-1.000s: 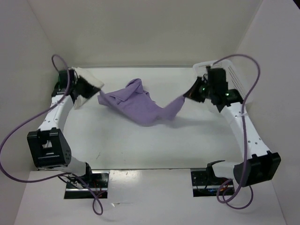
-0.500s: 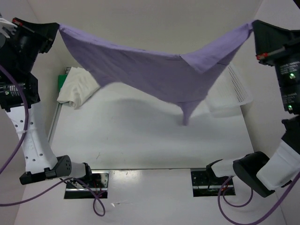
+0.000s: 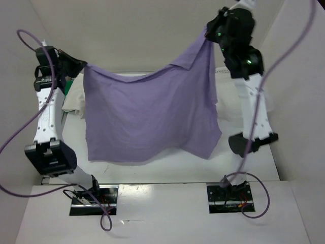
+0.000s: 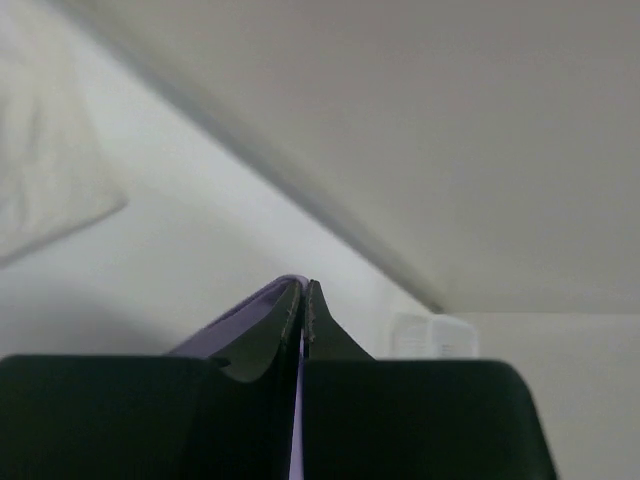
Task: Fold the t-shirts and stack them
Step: Flatten out the tshirt
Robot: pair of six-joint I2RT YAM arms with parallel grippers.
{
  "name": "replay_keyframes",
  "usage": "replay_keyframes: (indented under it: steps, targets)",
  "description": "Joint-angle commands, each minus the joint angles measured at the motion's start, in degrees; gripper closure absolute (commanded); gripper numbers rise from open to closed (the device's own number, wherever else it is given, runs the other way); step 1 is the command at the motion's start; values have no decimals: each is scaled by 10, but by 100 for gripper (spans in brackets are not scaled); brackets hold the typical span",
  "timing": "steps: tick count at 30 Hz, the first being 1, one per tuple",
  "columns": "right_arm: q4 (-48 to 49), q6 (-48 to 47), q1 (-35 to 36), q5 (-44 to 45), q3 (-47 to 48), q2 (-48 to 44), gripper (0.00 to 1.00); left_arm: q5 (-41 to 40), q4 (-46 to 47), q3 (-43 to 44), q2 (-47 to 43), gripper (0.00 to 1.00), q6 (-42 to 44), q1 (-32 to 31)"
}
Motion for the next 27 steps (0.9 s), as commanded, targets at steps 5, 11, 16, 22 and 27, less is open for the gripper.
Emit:
replay_keyframes:
  steps: [5, 11, 16, 22, 27]
  targets:
    - [49, 57, -114, -161, 91, 148, 100, -10, 51, 40, 112, 100, -5, -13]
    - [148, 93, -121, -140, 151, 94, 100, 33, 72, 183, 131, 100, -36, 8]
    - [162, 112, -126, -155, 158, 67, 100, 49, 89, 224, 117, 100, -43, 39]
    - [116, 106, -126, -173, -4, 29, 100, 44, 116, 149, 104, 100, -24, 39]
    - [163, 101, -126, -178, -385, -149, 100, 49, 150, -10, 46, 100, -12, 39]
